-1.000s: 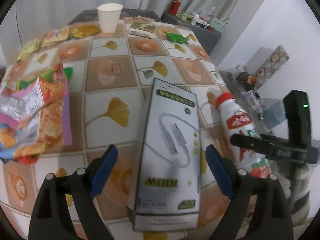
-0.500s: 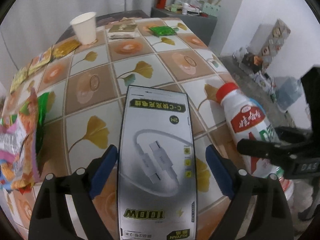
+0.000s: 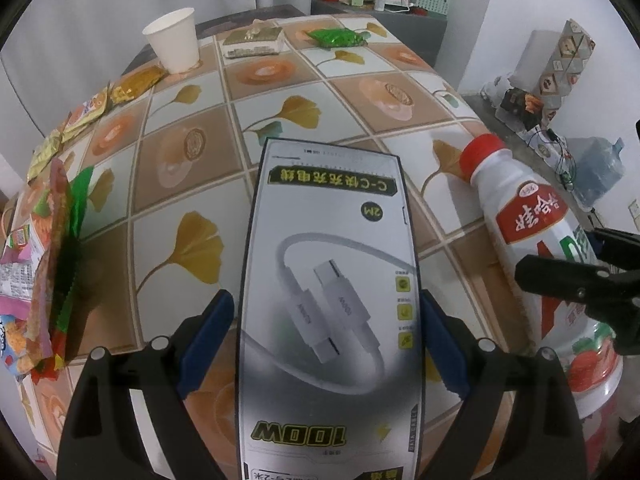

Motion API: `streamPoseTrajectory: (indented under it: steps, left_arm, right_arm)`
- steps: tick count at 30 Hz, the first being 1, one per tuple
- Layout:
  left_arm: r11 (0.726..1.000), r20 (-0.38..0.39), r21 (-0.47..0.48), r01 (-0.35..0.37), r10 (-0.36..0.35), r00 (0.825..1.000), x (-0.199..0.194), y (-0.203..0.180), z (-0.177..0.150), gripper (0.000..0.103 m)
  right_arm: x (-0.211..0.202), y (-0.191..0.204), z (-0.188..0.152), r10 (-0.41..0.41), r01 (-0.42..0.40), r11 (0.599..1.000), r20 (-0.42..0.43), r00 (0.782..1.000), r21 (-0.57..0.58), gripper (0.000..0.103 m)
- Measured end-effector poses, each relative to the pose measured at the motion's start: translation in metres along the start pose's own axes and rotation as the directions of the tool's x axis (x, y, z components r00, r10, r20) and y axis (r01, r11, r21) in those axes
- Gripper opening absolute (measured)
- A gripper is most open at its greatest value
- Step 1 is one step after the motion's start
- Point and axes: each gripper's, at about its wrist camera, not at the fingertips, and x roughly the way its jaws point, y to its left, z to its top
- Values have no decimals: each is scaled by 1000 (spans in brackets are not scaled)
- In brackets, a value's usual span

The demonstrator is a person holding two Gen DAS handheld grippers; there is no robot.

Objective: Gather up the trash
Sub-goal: 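Lift the milk bottle and cable box off the table and turn toward the wastebasket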

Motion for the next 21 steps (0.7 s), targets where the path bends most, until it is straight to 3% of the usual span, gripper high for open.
streamPoseTrajectory:
  steps: [21]
  left_arm:
    - [1000,17,-3,4,-4,1000,-2,0,-6,84]
  right_arm:
    - [1,-7,-2,9,-10,999,20,1000,36,58]
